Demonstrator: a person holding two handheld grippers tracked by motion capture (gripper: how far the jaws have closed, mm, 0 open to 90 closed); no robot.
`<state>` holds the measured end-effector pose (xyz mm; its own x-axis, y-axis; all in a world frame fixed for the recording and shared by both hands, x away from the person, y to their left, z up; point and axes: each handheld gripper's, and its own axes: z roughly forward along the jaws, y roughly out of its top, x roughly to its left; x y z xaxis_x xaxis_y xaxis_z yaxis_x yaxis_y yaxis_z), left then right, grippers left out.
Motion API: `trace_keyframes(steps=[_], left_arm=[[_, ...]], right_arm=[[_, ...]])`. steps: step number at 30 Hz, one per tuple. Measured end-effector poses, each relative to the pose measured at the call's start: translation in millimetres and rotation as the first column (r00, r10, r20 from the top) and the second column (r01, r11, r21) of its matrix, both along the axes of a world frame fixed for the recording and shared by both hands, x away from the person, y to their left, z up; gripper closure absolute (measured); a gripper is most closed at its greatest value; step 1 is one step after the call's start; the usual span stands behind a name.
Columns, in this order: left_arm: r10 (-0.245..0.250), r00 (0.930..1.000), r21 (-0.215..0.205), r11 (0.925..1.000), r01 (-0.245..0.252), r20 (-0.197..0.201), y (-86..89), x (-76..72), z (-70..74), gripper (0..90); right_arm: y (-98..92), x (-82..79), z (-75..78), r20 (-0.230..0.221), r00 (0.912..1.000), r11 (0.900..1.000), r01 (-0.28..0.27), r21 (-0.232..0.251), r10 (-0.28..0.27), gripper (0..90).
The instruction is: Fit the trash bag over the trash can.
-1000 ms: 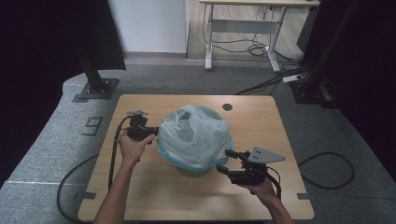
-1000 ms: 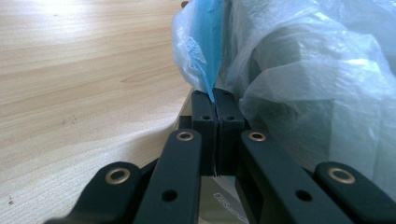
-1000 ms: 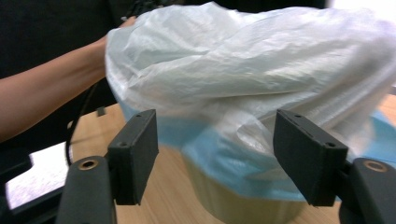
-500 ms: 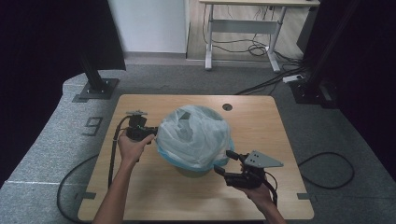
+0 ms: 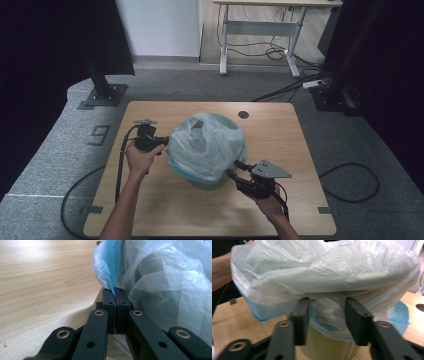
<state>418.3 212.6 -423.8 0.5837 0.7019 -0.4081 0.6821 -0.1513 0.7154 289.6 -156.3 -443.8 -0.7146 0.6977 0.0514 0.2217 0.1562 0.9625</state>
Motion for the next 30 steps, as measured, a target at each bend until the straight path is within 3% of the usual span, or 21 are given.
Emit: trace_keyframes(steps=[7,9,17,24,30], left_arm=[[0.001,1.0000,-0.001,1.0000,-0.001,0.000,0.4,-0.2,-0.2,88.4],[0.000,1.0000,0.002,1.0000,0.000,0.001,0.3,-0.4,0.0,88.4],[0.005,1.0000,0.010,0.9999,-0.005,-0.006,1.1,-0.8,-4.0,88.6],[0.000,0.9998,0.040,0.9992,0.001,-0.021,0.6,-1.5,-13.0,88.9],[0.002,0.9991,0.070,0.9976,0.001,-0.043,-1.1,-1.6,-23.9,89.0]], right_arm=[[0.0,2.4,-5.8,0.006,0.9994,0.999,0.035,-0.015,-0.035,84.8],[-1.1,3.2,-7.2,0.006,0.9993,0.999,0.036,-0.010,-0.036,88.5],[-3.2,3.4,-15.8,0.000,1.0000,0.999,0.009,-0.037,-0.009,89.2],[-6.0,5.4,-36.9,-0.038,0.9992,0.992,-0.016,-0.123,0.011,89.2],[-15.8,13.8,-57.6,-0.102,0.9948,0.986,-0.012,-0.165,-0.005,89.2]])
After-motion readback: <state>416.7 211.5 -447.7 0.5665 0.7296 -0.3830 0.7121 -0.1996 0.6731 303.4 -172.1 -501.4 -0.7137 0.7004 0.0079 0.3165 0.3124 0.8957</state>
